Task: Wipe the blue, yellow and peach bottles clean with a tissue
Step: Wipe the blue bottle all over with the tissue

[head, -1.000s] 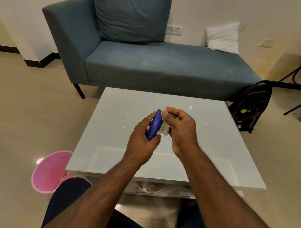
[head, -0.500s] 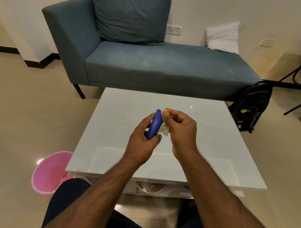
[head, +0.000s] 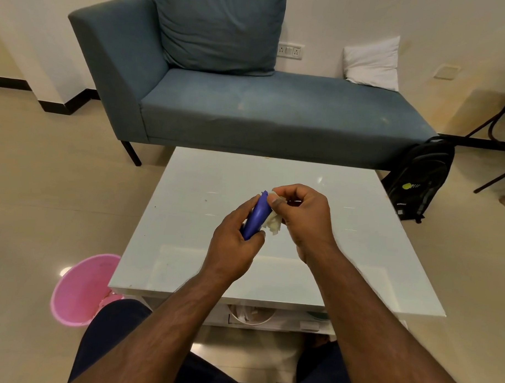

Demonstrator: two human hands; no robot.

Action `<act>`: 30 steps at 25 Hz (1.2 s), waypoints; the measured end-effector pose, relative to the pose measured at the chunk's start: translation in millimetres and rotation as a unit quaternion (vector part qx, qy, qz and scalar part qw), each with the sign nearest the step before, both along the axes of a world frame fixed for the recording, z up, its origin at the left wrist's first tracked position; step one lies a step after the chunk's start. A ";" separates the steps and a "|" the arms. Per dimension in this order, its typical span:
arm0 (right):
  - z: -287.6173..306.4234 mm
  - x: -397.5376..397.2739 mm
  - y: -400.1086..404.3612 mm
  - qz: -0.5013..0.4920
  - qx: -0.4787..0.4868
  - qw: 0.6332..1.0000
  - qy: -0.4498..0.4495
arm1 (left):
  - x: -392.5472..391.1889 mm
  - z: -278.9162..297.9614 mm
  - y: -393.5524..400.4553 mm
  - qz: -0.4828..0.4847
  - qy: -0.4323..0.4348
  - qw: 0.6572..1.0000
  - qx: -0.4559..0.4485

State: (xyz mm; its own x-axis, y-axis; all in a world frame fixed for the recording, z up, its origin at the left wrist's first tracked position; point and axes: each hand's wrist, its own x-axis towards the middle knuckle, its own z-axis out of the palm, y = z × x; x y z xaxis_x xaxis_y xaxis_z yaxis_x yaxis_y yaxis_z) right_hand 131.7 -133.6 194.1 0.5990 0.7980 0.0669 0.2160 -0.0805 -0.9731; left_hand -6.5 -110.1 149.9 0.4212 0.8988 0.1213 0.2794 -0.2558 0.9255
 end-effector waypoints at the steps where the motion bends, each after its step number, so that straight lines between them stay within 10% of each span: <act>1: -0.1 -1.1 0.8 -0.005 -0.005 1.000 -0.020 | -0.6 0.4 -0.3 -0.001 -0.001 1.000 0.005; 8: 4.4 -0.3 -1.4 0.005 0.044 0.987 0.157 | -0.6 5.0 2.0 -0.010 -0.046 0.998 -0.033; 21: -13.8 -33.1 -20.9 0.003 0.092 0.981 -0.169 | 2.4 18.2 11.6 0.023 -0.164 0.954 -0.251; 30: -21.9 -50.1 -34.4 0.089 0.042 0.899 -0.427 | 3.2 22.5 20.1 0.051 -0.223 0.913 -0.338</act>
